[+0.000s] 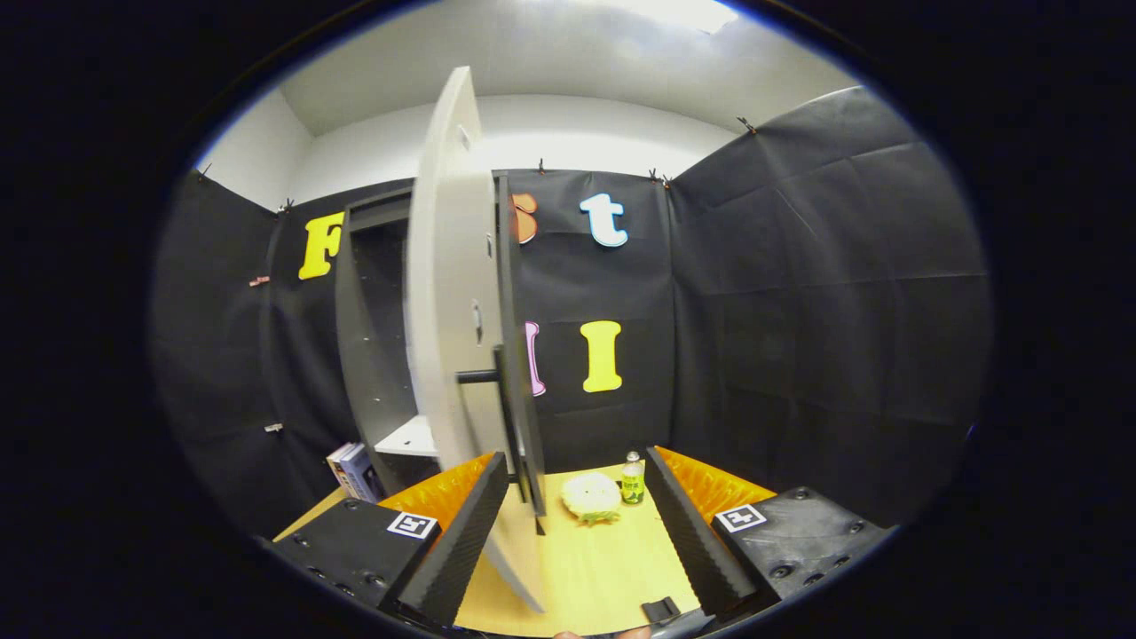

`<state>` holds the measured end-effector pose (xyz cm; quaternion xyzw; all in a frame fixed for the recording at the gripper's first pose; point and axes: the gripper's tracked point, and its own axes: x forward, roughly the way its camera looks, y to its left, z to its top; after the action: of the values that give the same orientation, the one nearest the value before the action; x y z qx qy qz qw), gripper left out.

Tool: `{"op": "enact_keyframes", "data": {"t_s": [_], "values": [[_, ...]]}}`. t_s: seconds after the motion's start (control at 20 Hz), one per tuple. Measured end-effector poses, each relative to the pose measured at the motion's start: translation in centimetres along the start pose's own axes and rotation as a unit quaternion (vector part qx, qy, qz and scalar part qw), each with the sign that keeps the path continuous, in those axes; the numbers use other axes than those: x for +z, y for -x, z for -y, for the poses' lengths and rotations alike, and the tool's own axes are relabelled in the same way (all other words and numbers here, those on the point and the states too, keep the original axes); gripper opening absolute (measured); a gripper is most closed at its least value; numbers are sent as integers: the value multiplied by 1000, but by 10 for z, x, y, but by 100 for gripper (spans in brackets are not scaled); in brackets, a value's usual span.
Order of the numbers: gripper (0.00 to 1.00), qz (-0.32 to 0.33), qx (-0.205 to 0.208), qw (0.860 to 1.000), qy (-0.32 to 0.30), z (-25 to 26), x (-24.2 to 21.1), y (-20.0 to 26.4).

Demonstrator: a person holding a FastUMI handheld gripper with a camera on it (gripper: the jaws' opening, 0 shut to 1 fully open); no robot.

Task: Open the shoe cabinet door, grab the shoes and put them into the shoe cabinet, then close the shoe cabinet door.

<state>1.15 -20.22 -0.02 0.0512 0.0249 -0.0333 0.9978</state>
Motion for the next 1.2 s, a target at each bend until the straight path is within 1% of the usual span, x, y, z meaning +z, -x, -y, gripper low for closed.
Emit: {"op": "enact_keyframes", "data": {"t_s": [0.1,0.2,0.4,0.5,0.55,0.65,0.75,0.9,1.1,1.2], "values": [[98,-4,-3,1000,21,13,-2,-22],[98,-6,1,1000,26,19,-1,-37],[98,-9,23,999,30,2,-1,-56],[98,-2,20,999,45,-1,3,-57],[96,-2,14,999,49,-1,3,-57],[95,-4,1,999,47,-2,2,-56],[95,-10,-4,999,32,-6,-1,-54],[95,-15,-7,1000,8,-29,-6,-47],[96,-12,-24,1000,10,-53,-9,-42],[96,-10,-24,1000,16,-69,-11,-40]]}}
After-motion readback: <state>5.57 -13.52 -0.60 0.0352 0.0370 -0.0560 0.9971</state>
